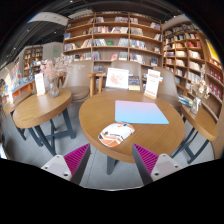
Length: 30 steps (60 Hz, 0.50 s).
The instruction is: Arrange mouse
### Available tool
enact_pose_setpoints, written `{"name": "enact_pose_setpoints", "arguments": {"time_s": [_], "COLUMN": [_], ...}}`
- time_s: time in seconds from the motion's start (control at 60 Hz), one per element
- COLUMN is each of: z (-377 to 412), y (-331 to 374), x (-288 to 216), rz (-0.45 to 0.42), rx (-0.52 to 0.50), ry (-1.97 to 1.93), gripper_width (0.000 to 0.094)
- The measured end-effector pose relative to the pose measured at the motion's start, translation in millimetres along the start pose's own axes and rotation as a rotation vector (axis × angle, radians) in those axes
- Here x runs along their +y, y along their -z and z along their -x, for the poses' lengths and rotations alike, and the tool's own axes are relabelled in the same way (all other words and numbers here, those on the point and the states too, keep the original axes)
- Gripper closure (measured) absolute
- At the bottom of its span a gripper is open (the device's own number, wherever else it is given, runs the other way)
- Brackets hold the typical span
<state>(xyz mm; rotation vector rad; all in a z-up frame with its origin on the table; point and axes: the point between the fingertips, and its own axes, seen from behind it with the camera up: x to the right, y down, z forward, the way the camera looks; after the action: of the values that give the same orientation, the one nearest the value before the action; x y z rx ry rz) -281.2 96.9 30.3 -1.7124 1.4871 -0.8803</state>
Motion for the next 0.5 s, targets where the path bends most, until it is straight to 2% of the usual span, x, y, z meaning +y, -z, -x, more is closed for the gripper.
{"name": "enact_pose_setpoints", "arguments": {"time_s": [0.317, 0.417, 0.5], "z": [-0.2, -1.1, 1.8], "y": [-56.6, -71.3, -80.1], "x": [2.3, 3.3, -3.2], "rz": [0.045, 0.071, 0.058], "rx": [0.043, 0.036, 0.017], "ry": [-0.029, -0.059, -0.064], "gripper_width": [0.0080, 0.0079, 0.0077]}}
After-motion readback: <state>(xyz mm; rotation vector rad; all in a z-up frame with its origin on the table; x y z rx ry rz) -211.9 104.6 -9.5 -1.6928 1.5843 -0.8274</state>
